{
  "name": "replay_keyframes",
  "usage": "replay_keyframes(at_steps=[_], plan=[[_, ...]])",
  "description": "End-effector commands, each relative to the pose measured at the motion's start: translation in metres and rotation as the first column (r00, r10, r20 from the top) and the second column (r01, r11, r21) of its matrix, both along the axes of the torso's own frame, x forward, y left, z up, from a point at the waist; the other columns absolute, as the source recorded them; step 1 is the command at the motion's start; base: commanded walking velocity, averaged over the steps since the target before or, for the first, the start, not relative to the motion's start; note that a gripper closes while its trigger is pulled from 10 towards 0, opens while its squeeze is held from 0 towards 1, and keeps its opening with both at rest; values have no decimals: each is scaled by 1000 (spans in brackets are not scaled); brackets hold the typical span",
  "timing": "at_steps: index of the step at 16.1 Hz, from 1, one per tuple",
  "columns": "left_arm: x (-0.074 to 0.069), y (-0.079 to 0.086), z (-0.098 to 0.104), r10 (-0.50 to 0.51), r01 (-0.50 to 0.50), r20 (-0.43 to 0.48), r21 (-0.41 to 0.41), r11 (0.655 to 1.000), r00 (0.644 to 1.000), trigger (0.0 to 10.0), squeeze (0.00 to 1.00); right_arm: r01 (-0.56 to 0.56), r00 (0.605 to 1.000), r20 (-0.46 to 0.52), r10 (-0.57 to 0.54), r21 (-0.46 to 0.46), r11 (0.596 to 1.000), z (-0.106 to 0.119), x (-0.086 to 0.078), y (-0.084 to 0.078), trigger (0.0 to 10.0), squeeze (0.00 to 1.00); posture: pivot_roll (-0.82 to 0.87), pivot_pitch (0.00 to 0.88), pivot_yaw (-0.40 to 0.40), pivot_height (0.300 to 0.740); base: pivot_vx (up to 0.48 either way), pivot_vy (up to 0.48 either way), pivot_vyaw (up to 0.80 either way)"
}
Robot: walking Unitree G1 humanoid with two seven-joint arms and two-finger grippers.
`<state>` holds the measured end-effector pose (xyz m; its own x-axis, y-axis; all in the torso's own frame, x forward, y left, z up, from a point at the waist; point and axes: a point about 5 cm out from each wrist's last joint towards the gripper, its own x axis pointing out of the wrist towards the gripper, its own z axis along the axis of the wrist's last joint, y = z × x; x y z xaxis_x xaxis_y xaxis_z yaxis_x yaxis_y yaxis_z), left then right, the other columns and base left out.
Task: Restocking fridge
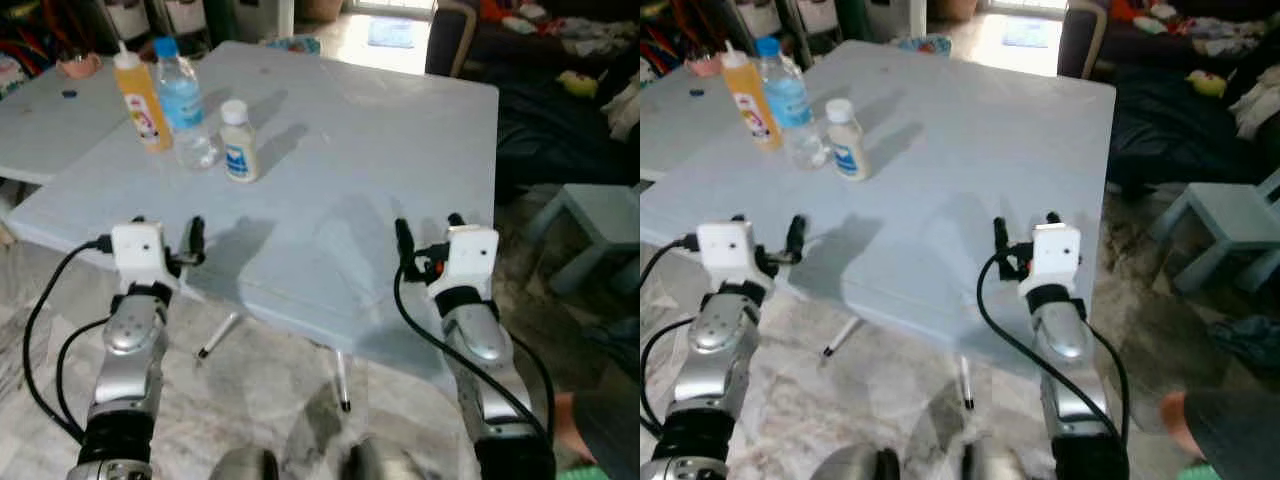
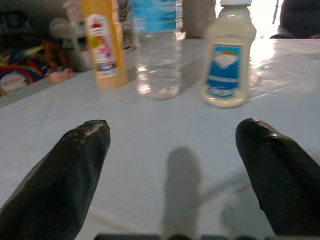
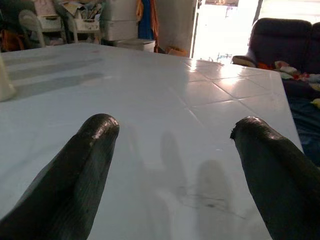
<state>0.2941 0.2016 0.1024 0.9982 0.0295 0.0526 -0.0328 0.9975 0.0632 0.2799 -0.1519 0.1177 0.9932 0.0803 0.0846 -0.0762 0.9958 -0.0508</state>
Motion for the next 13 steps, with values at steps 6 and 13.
replay_keyframes(at_steps=[6,13], plan=[[0,-4,0,-24,24,7,14,1000,1000,10000,0,9,1000,3,-9,0,1000,1,-1,-3,10000,0,-64,80,-4,740,0,461,0],[-1,-17,1,-73,72,20,18,997,997,10000,0,8,1000,1,-8,1,1000,1,0,-2,10000,0,-63,83,-3,740,373,152,-329]])
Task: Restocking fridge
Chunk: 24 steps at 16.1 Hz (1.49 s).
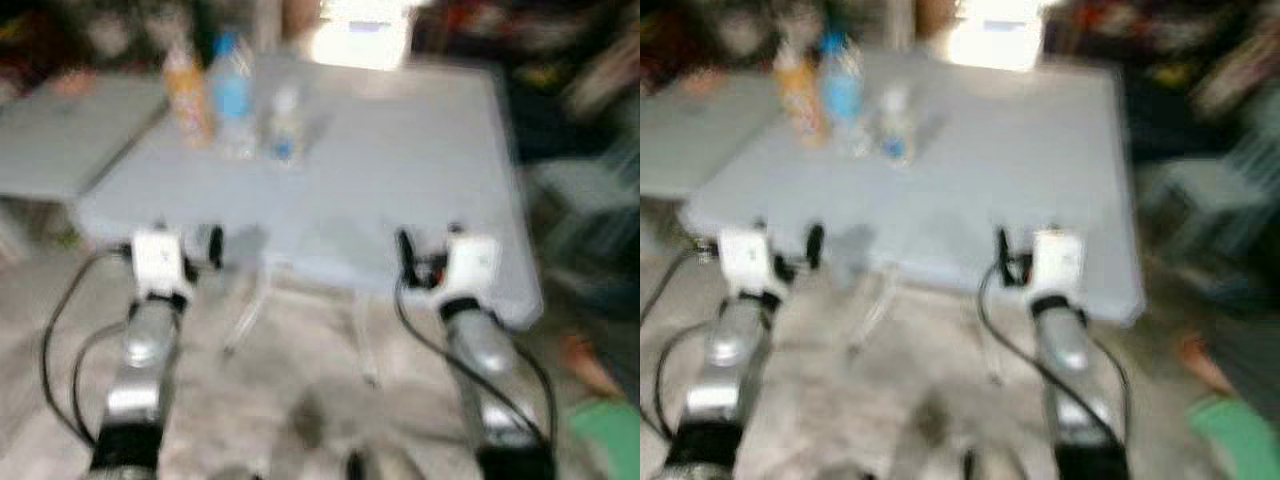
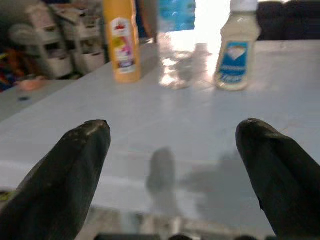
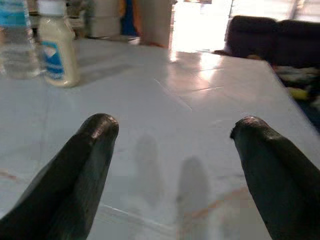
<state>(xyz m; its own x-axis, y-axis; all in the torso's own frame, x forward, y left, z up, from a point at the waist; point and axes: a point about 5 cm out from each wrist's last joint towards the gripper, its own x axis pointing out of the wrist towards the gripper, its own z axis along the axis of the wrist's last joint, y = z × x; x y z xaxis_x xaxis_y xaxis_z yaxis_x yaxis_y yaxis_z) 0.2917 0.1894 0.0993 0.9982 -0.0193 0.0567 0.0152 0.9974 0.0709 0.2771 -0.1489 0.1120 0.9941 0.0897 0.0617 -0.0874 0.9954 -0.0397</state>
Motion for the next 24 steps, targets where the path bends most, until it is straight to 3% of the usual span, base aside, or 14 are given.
replay_keyframes(at_steps=[1,9,20,24], plan=[[1,-4,4,-25,25,16,8,1000,1000,10000,0,20,999,26,-19,-9,1000,7,3,-5,10000,0,-63,84,-2,740,480,0,-456],[3,-2,4,3,-2,5,-13,1000,1000,10000,0,16,999,28,-16,-18,1000,7,3,-5,10000,0,-63,83,-5,740,422,90,0],[3,1,5,6,-7,19,17,1000,1000,10000,0,12,1000,25,-11,-24,1000,5,3,-5,10000,0,-60,82,-3,740,0,463,0],[2,-5,4,-16,15,12,18,1000,1000,10000,0,10,1000,24,-10,-23,1000,5,3,-4,10000,0,-59,85,-5,740,449,0,0]])
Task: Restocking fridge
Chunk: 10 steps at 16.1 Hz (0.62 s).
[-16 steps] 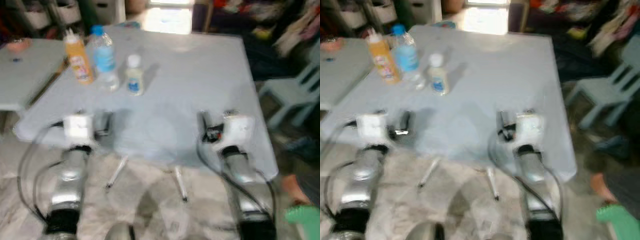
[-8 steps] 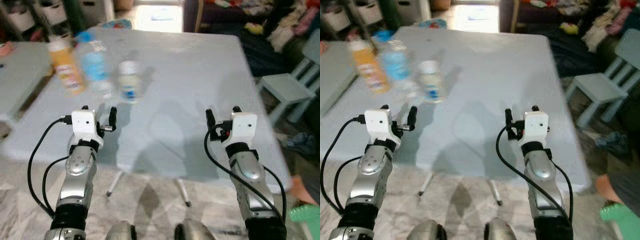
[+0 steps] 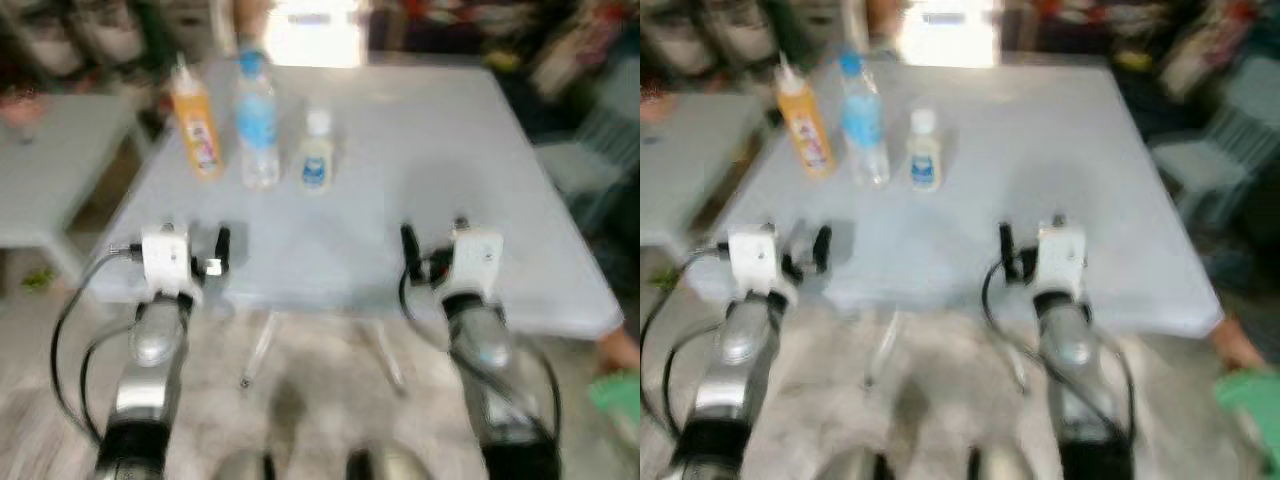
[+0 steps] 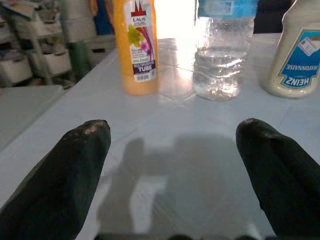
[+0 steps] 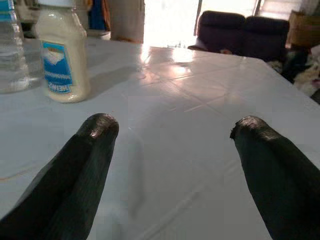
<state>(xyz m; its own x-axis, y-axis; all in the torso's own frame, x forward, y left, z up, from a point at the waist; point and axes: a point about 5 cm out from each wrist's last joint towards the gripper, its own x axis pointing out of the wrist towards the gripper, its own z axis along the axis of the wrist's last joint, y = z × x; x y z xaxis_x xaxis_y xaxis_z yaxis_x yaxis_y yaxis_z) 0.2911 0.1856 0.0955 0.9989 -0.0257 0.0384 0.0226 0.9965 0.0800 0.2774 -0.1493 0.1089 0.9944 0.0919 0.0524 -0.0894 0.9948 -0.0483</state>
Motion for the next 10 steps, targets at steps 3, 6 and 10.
replay_keyframes(at_steps=[3,6,10], plan=[[2,-4,7,-19,18,29,10,1000,999,10000,0,15,999,32,-15,-16,1000,8,3,-5,10000,0,-59,87,-5,740,469,0,0],[-3,3,4,13,-13,15,22,1000,1000,10000,0,19,999,34,-18,-18,1000,8,3,-5,10000,0,-61,88,-4,740,0,0,0],[-21,24,1,68,-68,-10,36,997,998,10000,0,4,997,81,-1,-40,999,19,3,-8,10000,0,-56,94,-3,740,0,0,172]])
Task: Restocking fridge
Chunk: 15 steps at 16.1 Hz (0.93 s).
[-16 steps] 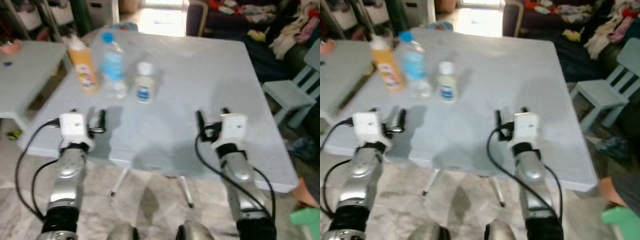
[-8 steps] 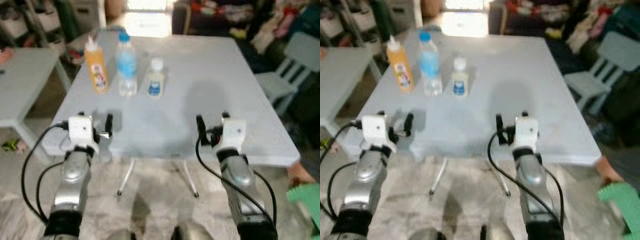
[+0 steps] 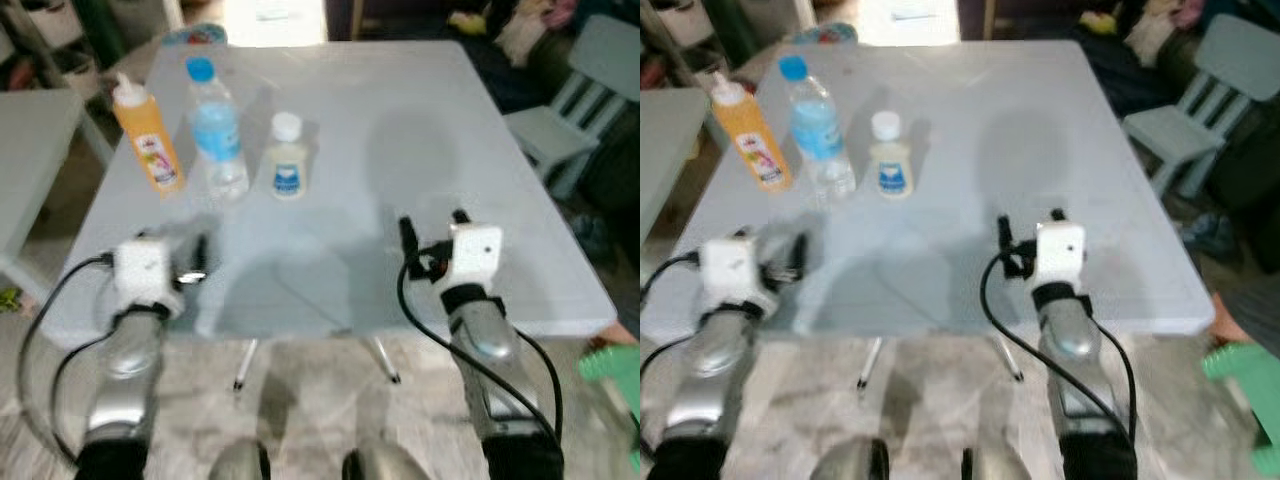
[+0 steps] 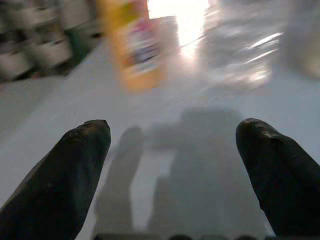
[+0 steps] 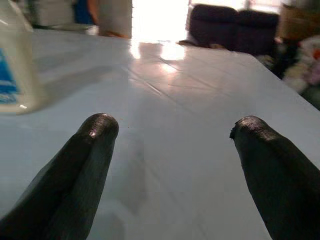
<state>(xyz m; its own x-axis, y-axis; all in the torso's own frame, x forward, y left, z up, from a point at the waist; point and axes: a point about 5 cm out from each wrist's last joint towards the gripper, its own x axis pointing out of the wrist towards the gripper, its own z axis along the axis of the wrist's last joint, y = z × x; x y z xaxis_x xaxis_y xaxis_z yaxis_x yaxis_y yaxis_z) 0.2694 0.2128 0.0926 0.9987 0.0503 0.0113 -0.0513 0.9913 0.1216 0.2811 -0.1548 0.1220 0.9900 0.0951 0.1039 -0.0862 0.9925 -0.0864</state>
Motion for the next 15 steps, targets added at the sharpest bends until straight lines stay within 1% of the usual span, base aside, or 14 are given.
replay_keyframes(at_steps=[1,2,4,7,10,12,15], plan=[[-2,-2,5,1,-1,18,-2,1000,1000,10000,0,1,1000,26,-1,-8,1000,6,0,-1,10000,0,-50,95,-9,740,0,0,769],[-3,-1,7,21,-21,27,-9,1000,999,10000,0,-12,1000,26,13,-10,1000,6,1,1,10000,0,-46,98,-12,740,0,0,763],[-5,-3,9,26,-25,31,-11,1000,999,10000,0,-24,999,28,25,-17,1000,7,1,3,10000,0,-43,99,-15,740,0,0,769],[-5,-9,13,-13,14,41,-13,1000,999,10000,0,-20,999,39,21,-28,999,10,3,1,10000,0,-35,110,-16,740,0,0,692],[-5,-12,22,-42,44,67,-21,999,997,10000,0,-5,999,53,7,-29,1000,15,6,-1,10000,0,-31,122,-18,740,0,0,0],[-4,-14,25,-50,53,77,-36,998,996,10000,0,-2,998,58,3,-32,999,16,6,-1,10000,0,-30,129,-23,740,268,0,0],[-6,-21,25,-78,82,77,-56,995,994,10000,0,18,997,80,-13,-60,998,19,5,-2,10000,0,-32,130,-25,740,314,0,0]])
